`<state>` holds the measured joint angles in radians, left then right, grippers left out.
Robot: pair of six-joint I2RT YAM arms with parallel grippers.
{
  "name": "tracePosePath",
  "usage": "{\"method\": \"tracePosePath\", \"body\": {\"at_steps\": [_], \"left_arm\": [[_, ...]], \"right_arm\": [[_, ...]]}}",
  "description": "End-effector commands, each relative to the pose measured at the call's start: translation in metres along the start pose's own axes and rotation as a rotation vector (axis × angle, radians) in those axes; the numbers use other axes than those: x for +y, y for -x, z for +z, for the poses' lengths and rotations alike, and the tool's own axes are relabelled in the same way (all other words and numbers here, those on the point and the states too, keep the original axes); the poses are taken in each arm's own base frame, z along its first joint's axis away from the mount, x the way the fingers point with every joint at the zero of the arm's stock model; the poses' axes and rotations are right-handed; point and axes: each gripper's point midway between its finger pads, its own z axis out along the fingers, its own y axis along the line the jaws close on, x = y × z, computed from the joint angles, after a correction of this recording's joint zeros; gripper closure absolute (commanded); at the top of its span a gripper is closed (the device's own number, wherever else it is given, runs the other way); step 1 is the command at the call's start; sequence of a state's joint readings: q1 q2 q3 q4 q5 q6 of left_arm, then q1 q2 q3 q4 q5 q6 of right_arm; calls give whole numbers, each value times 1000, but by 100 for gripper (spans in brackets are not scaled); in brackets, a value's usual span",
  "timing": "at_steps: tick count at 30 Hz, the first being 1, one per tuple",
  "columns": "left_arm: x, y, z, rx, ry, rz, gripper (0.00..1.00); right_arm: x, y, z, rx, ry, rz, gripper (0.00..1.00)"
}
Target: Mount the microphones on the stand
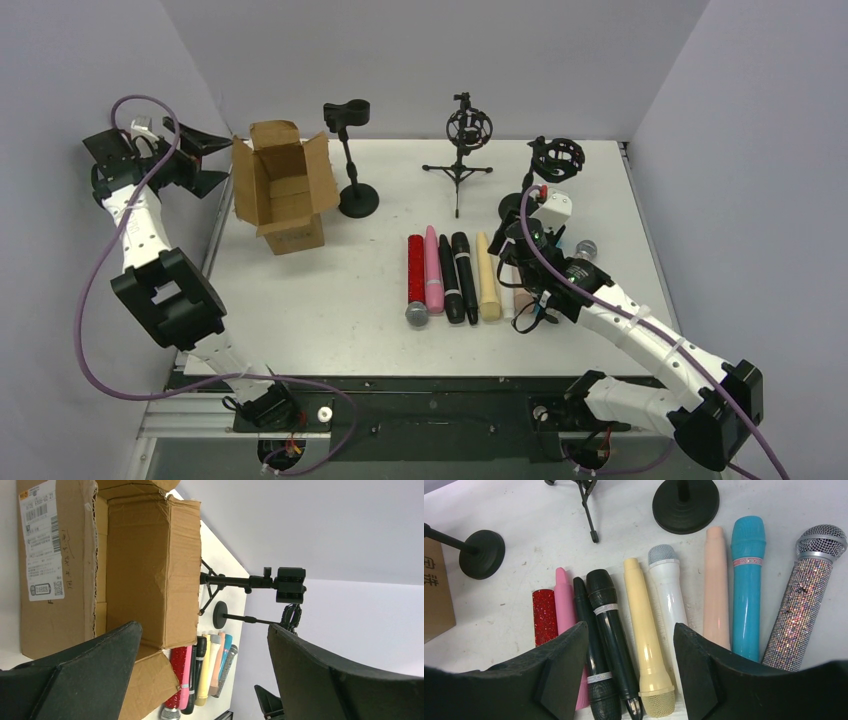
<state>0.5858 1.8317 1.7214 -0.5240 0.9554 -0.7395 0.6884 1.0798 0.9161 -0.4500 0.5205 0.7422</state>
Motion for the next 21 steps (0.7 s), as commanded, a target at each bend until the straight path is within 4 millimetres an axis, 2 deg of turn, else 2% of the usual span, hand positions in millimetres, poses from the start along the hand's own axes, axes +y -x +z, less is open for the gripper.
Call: {"method": "tracePosePath", "body": {"at_steps": [1, 5, 11, 14, 15, 16, 17, 18, 19, 21], "left_arm": [[-33, 2, -13, -40, -59, 75, 4], [-43, -6, -11, -19, -75, 79, 4], [-78, -26, -4, 24, -96, 192, 4], [-101, -45, 5, 64, -107, 316, 4], [-112, -43, 6, 51, -111, 365, 4], [-118, -53, 11, 75, -110, 426, 4], [-132, -47, 12, 40, -102, 492, 4], [-136, -58, 18, 64, -94, 565, 4], [-147, -52, 20, 26, -82, 659, 4], [-159, -53, 28, 5, -63, 746, 4]], "right_arm": [[8, 14, -5, -54, 19, 21, 41], [7, 18, -7, -65, 14, 15, 41], [6, 21, -9, -76, 13, 8, 40], [7, 26, -11, -85, 15, -5, 40], [6, 28, -11, -92, 12, -8, 40], [7, 30, -13, -96, 13, -17, 40], [6, 32, -14, -102, 13, -20, 40], [6, 33, -15, -106, 15, -30, 39], [6, 35, -17, -111, 20, -30, 39], [7, 39, -20, -121, 34, -33, 38]]}}
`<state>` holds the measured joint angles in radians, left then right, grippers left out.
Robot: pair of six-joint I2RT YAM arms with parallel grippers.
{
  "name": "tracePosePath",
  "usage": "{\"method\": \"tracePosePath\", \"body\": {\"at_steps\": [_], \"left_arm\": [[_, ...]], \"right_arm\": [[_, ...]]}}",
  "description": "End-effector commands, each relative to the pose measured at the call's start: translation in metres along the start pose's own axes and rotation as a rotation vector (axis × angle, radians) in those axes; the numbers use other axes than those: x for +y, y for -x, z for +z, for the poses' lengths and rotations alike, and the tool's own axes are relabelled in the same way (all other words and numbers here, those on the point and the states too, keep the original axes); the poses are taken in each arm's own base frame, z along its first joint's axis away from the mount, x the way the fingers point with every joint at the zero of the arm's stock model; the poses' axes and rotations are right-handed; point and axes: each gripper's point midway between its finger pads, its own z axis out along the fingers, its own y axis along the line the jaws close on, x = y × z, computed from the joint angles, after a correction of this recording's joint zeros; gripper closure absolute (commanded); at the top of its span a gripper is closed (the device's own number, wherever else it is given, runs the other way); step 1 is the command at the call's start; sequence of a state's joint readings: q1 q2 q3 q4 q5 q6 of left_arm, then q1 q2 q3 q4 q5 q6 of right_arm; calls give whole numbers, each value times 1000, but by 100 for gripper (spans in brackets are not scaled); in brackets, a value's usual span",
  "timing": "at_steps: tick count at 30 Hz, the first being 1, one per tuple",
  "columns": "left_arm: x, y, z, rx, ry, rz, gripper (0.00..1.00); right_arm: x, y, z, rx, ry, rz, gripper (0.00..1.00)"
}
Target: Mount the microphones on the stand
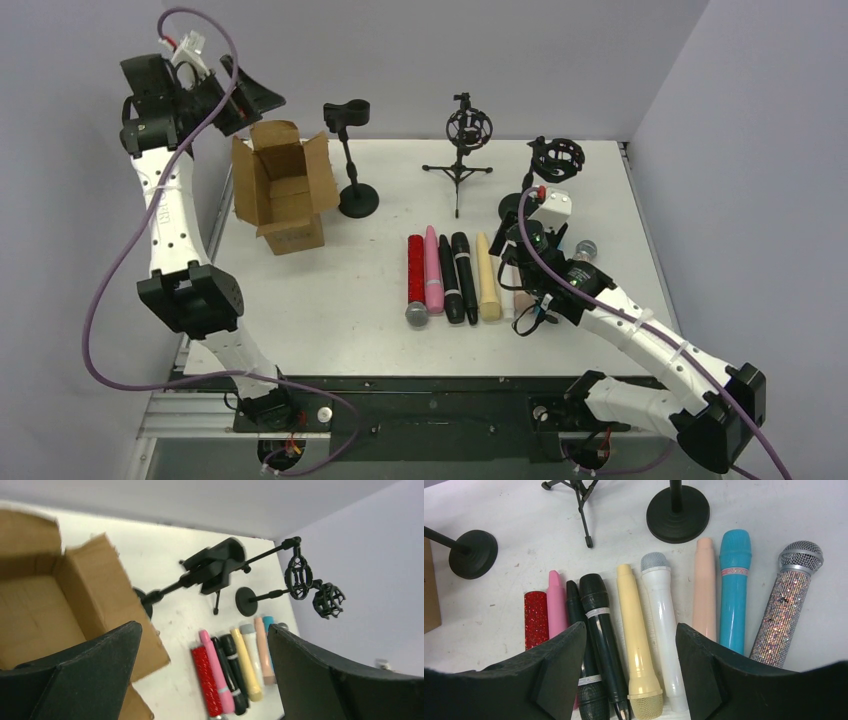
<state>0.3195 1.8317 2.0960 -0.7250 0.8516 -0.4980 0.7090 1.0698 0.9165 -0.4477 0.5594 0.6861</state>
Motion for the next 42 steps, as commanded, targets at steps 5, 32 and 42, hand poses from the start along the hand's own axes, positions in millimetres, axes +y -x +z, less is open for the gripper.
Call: {"method": "tracePosePath", "body": {"at_steps": [5, 32, 42], "left_arm": [[-49, 25, 29, -72, -5, 378, 4], [-24, -61, 138, 177, 29, 864, 47], [-38, -61, 131, 127, -10, 841, 93]], "right_arm": [[7, 38, -22, -106, 64, 22, 39], [9, 27, -19, -74, 85, -22, 43], [11, 24, -17, -66, 89, -29, 46]]}}
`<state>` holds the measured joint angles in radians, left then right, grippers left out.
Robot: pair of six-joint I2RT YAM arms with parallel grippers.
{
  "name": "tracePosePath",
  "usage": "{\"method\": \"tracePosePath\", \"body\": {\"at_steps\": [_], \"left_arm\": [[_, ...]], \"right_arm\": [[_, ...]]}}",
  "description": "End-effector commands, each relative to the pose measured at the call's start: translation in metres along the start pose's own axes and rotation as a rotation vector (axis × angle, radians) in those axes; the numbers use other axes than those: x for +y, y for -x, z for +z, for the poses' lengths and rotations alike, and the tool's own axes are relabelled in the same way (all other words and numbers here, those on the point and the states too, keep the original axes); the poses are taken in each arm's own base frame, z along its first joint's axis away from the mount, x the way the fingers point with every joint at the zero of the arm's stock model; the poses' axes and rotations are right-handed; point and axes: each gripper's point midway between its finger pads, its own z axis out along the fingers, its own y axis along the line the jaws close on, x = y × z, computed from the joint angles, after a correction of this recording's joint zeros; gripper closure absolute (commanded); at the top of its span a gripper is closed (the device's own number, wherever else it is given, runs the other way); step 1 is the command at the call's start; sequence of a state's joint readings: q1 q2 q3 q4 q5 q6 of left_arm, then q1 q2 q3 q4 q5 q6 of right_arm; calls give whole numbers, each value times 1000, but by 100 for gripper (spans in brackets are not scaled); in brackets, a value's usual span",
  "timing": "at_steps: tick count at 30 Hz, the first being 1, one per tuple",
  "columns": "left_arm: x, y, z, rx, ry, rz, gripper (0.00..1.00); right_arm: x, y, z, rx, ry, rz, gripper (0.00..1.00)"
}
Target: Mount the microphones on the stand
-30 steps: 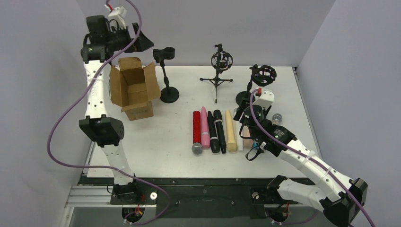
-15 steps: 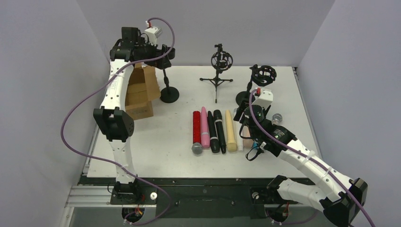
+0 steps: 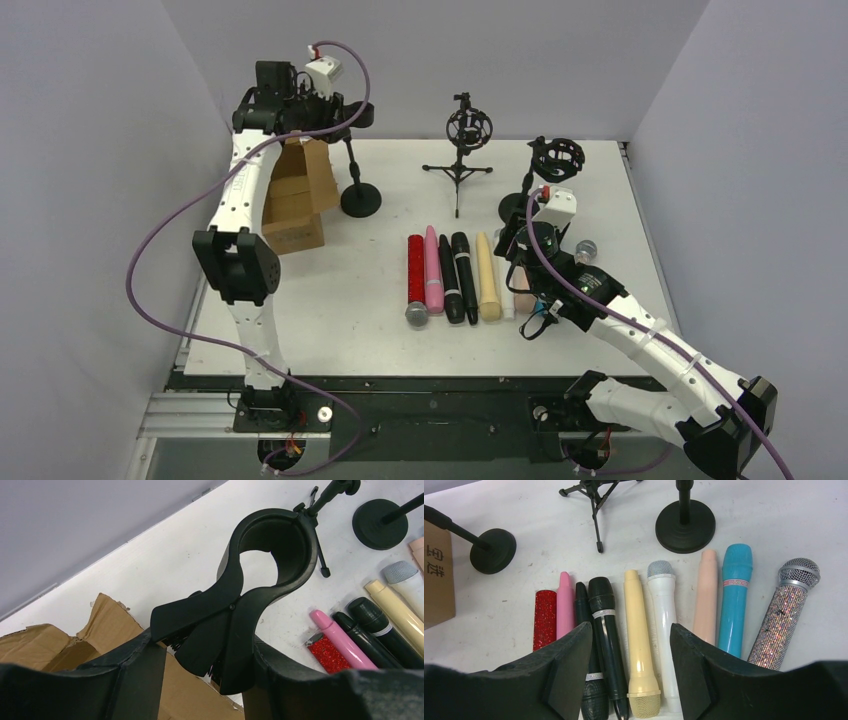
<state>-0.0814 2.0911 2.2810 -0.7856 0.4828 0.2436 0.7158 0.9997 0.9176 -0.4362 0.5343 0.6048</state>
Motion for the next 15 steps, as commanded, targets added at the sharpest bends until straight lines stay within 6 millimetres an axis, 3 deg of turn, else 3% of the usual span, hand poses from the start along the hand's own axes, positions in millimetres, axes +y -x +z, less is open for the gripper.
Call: {"method": "tracePosePath", "body": {"at_steps": [1, 8, 15], "left_arm": [[-16, 38, -28, -114, -29, 24, 94], [-43, 28, -53, -101, -86, -2, 98], [-76, 15, -82, -96, -150, -12, 100]], "right_arm": [[8, 9, -1, -28, 24, 6, 46], [12, 4, 2, -10, 44, -15, 47], [43, -10, 9, 70, 168, -83, 48]]}}
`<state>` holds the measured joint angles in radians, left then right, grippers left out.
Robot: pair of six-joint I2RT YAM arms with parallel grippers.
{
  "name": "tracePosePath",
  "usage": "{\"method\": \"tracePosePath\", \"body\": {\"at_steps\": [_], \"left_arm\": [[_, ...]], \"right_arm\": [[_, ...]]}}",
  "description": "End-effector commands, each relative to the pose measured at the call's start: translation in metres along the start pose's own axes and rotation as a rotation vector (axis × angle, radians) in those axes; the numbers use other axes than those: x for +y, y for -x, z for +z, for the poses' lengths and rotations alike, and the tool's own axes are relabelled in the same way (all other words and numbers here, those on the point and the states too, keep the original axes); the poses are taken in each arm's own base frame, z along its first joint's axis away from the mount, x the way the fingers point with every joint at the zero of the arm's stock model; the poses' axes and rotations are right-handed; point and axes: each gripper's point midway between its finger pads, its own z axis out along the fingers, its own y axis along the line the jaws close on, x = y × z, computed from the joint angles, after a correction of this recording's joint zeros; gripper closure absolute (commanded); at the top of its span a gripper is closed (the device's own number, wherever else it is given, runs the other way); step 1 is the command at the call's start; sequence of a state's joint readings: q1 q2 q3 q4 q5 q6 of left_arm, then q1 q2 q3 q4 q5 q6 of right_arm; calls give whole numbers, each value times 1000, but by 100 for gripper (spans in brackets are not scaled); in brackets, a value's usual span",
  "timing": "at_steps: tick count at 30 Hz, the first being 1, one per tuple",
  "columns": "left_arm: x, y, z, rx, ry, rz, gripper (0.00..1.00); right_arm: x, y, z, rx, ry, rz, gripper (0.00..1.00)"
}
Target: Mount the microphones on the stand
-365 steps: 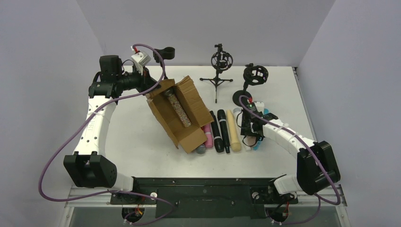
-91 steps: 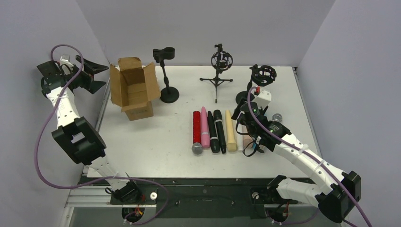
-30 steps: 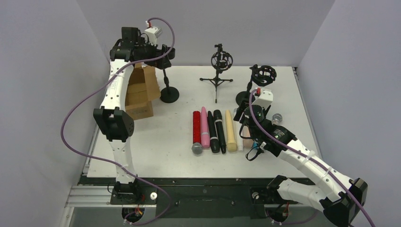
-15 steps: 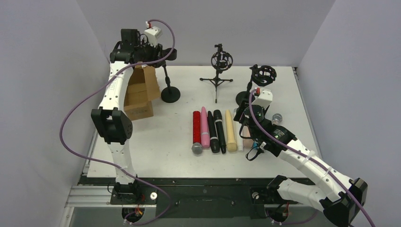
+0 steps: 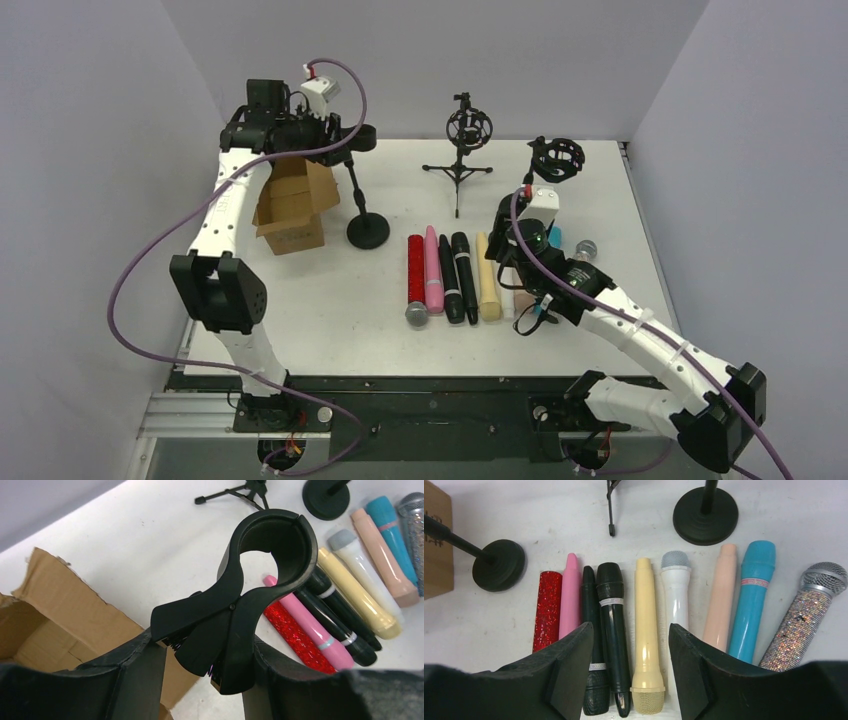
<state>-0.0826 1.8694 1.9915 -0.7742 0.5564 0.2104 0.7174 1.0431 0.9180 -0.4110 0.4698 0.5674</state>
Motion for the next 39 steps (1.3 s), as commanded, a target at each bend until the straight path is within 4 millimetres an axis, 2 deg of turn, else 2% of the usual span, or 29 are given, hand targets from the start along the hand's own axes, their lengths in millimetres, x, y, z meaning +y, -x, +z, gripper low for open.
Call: {"method": "tracePosePath", "body": {"at_steps": [1, 2, 3, 4, 5, 6, 7, 8, 9, 10, 13, 16, 18, 21, 22, 25, 26, 28, 29, 33, 39], "left_arm": [[-41, 27, -39, -107, -82, 44, 100], [-49, 28, -47, -117, -87, 55, 100], [-53, 15, -45, -94, -102, 41, 100], [-62, 17, -53, -111, -109, 56, 100], [-66, 2, -49, -82, -125, 38, 100], [-76, 3, -56, -100, -134, 55, 100], [-80, -12, -53, -73, -144, 41, 100], [-90, -12, -58, -86, -153, 61, 100], [-95, -24, -55, -65, -163, 50, 100], [-104, -23, -60, -77, -173, 64, 100], [-124, -38, -63, -57, -214, 68, 100], [-134, -48, -64, -36, -220, 75, 100], [-136, -50, -65, -31, -214, 76, 95], [-132, -49, -66, -31, -186, 83, 72], [-130, -48, -67, -33, -176, 85, 68], [-132, -47, -70, -33, -174, 87, 37], [-133, -44, -71, -38, -174, 91, 32], [-135, -41, -75, -40, -175, 91, 14], [-136, -42, -77, -33, -173, 83, 1], [-135, -40, -88, -7, -151, 67, 3], [-129, -23, -115, -45, -99, 51, 4]], "right_arm": [[36, 0, 3, 45, 150, -47, 48], [41, -4, 7, 65, 160, -64, 48], [46, -12, 11, 92, 177, -77, 48], [48, -13, 12, 100, 184, -84, 48], [50, -20, 16, 120, 185, -95, 48], [51, -21, 18, 125, 183, -98, 48], [52, -26, 21, 138, 181, -105, 48], [52, -28, 23, 143, 179, -108, 48], [53, -31, 26, 152, 181, -112, 48], [53, -34, 27, 157, 181, -118, 48], [56, -45, 34, 188, 188, -139, 48], [59, -52, 39, 210, 196, -152, 48], [63, -56, 43, 219, 205, -152, 48], [66, -62, 46, 235, 215, -146, 48], [67, -64, 47, 238, 220, -144, 48], [65, -72, 50, 253, 213, -146, 48], [65, -74, 51, 257, 211, -147, 48], [62, -80, 52, 270, 204, -154, 48], [61, -83, 53, 276, 202, -154, 48], [57, -91, 55, 290, 189, -162, 48], [47, -96, 56, 306, 153, -189, 49]]}}
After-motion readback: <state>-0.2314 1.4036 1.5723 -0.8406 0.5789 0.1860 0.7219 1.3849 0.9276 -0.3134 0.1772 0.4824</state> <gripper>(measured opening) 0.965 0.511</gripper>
